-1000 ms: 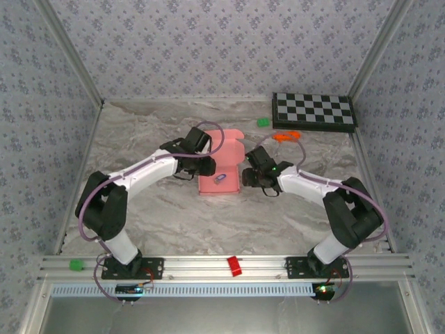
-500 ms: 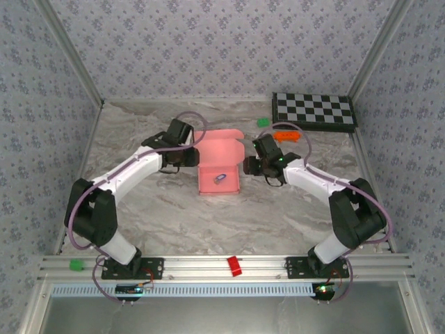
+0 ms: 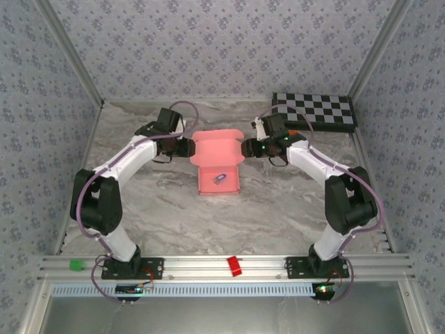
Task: Fold the paper box
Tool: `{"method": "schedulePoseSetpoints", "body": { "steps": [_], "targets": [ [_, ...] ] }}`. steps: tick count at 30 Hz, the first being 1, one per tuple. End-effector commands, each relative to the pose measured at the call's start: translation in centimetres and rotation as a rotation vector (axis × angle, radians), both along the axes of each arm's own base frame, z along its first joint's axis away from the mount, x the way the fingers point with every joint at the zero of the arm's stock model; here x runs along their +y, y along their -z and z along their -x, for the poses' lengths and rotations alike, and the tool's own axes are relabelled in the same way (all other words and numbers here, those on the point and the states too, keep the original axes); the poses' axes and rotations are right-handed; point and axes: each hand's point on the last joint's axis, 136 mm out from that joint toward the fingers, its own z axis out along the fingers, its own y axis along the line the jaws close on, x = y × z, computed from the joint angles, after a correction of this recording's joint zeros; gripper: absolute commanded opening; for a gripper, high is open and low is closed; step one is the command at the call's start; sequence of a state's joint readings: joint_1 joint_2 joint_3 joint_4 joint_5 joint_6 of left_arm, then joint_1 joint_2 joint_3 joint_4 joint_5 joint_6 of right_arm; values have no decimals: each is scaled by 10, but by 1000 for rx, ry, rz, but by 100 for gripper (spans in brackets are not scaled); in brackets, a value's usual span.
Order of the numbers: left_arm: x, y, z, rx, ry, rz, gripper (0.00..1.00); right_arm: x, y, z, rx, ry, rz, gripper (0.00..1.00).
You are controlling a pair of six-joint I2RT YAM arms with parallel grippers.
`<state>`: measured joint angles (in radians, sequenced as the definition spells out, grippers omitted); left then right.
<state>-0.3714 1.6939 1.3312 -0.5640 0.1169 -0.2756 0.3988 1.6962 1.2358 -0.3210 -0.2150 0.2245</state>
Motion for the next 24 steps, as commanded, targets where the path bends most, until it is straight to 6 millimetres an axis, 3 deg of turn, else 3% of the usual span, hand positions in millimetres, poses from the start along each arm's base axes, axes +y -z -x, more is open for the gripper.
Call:
{"method": "schedulePoseSetpoints", "body": {
  "steps": [1, 16, 24],
  "targets": [
    [-10, -9, -12, -11, 58, 64, 49, 7, -6, -5, 4, -68, -14, 56],
    [-35, -2, -24, 42, 142, 151, 46, 22, 5, -28, 40, -98, -31, 52],
    [-38, 1, -26, 55, 145, 166, 38, 27, 13, -29, 60, -105, -38, 47]
  ]
}}
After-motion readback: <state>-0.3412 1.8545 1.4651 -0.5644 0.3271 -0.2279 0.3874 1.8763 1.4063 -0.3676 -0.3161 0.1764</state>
